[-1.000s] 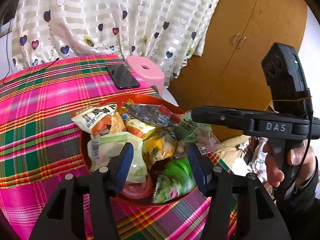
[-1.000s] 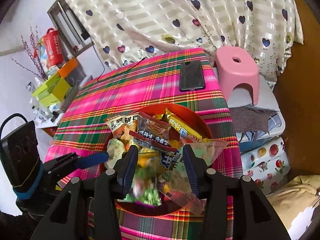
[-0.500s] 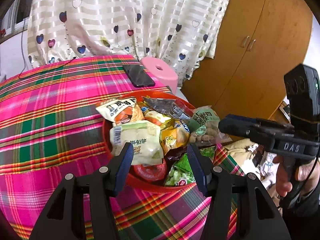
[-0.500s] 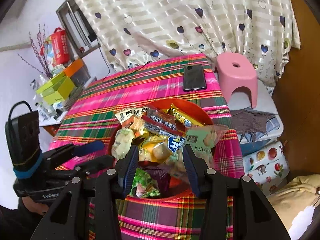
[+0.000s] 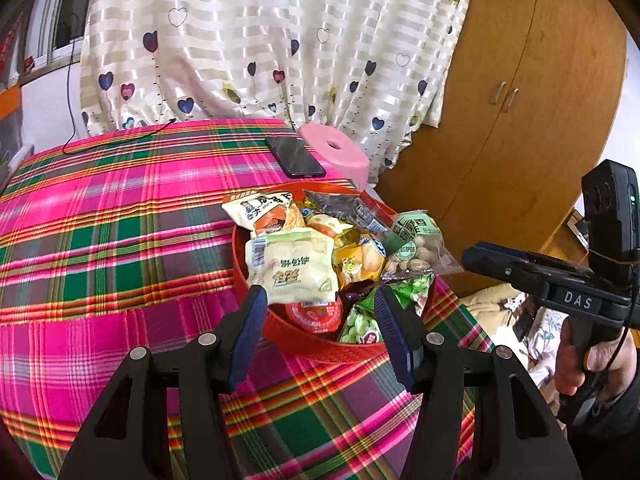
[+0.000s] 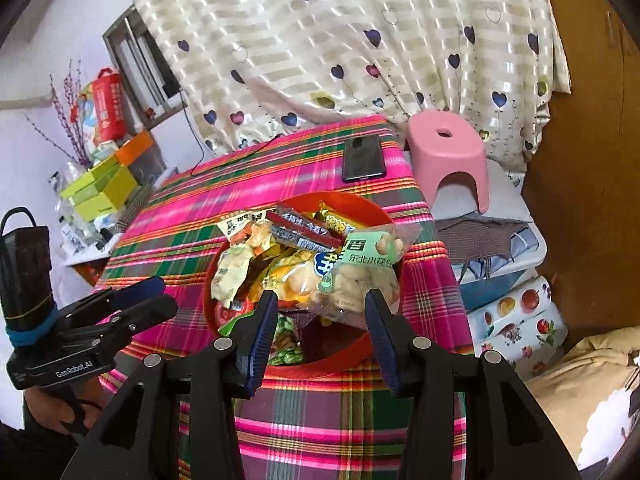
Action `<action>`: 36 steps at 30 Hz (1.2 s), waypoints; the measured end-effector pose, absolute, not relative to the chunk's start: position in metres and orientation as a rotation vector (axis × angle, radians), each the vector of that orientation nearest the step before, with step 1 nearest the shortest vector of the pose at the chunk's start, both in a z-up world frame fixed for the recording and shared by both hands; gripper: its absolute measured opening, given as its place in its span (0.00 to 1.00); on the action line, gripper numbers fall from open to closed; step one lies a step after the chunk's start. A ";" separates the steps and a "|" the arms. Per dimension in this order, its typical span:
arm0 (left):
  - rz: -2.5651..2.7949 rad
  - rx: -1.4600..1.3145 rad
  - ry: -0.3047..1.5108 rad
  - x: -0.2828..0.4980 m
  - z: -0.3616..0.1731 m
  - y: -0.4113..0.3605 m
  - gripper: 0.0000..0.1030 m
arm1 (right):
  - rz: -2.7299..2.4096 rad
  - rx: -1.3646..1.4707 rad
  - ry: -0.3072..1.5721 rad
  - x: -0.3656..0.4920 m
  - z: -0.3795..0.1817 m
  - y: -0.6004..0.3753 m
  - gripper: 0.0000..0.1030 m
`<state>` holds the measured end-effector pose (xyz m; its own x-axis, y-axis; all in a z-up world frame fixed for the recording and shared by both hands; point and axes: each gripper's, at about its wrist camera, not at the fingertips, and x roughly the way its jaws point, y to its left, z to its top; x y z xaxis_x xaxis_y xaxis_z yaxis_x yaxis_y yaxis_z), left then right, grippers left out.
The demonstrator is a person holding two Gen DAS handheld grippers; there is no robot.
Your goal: Organize snacks
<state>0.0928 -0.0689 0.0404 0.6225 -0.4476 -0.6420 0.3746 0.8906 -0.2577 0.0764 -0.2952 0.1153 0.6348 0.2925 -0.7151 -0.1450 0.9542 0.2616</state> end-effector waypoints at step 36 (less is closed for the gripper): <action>-0.444 -0.082 0.804 0.066 0.033 -0.078 0.55 | 0.269 0.089 0.949 0.042 0.091 -0.251 0.43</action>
<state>0.0658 -0.0783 0.0328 0.6073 -0.4148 -0.6776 0.3534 0.9049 -0.2373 0.0423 -0.2512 0.0910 0.5523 0.2661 -0.7900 -0.1884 0.9630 0.1926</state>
